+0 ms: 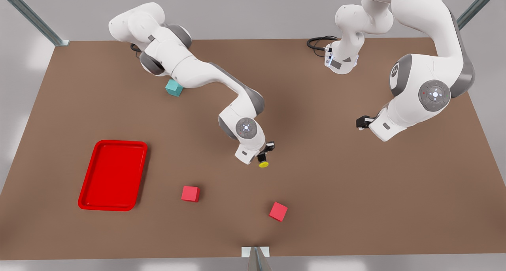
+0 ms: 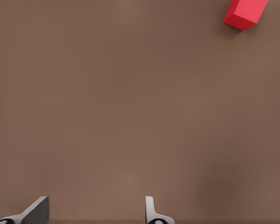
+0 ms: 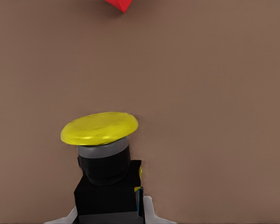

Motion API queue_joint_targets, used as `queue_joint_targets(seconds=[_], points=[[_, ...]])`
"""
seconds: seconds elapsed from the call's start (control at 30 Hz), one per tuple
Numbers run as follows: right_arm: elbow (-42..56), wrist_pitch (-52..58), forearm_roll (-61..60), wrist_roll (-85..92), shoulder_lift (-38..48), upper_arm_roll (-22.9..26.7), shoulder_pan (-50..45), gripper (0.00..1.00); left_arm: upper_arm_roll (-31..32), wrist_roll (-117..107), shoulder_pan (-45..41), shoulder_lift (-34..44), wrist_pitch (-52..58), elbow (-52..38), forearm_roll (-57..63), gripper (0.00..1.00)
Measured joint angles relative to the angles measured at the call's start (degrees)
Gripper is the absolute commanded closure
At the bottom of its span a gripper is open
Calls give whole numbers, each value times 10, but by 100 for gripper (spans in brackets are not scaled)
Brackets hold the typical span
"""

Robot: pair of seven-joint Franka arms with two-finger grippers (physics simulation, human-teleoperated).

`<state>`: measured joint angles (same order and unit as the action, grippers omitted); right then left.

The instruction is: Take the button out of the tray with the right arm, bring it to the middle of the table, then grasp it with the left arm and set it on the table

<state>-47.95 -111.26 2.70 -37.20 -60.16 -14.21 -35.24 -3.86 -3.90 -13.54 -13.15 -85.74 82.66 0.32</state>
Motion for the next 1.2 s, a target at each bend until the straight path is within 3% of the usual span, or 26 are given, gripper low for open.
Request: queue_joint_targets(seconds=[0.07, 0.1, 0.13, 0.2, 0.23, 0.43, 0.5, 0.63, 0.77, 1.0, 1.2], points=[[6, -14, -9, -48, -14, 10, -14, 54, 0, 0, 0, 0, 0, 0, 0, 0], [7, -19, -12, -71, -18, 14, -18, 28, 0, 0, 0, -1, 0, 0, 0, 0], [7, -24, -14, -93, -20, 22, -23, 10, 0, 0, 0, -1, 0, 0, 0, 0], [8, -33, -17, -134, -22, 29, -28, 9, 0, 0, 0, -1, 0, 0, 0, 0], [7, -37, -19, -153, -22, 31, -30, 0, 0, 0, 0, -1, 0, 0, 0, 0], [-2, -57, -23, -238, 42, 41, 5, 0, 0, 0, 0, -2, -2, 0, 0, 0], [-18, -19, -24, -237, 99, 43, 61, 0, 0, 0, 0, -3, -3, 0, 0, 0], [-224, 57, -9, -171, 316, 46, 219, 0, 0, 0, 0, -7, -4, 0, 0, 0], [-268, 97, 1, -109, 349, 45, 232, 0, 0, -7, -5, -18, -5, -2, -1, 0], [-413, 103, 12, -22, 442, 42, 254, 0, 1, -242, -220, -199, -105, -28, -72, 0], [-350, 152, 26, 76, 450, 42, 302, 0, -12, -471, -240, -299, -299, -29, -71, 0]])
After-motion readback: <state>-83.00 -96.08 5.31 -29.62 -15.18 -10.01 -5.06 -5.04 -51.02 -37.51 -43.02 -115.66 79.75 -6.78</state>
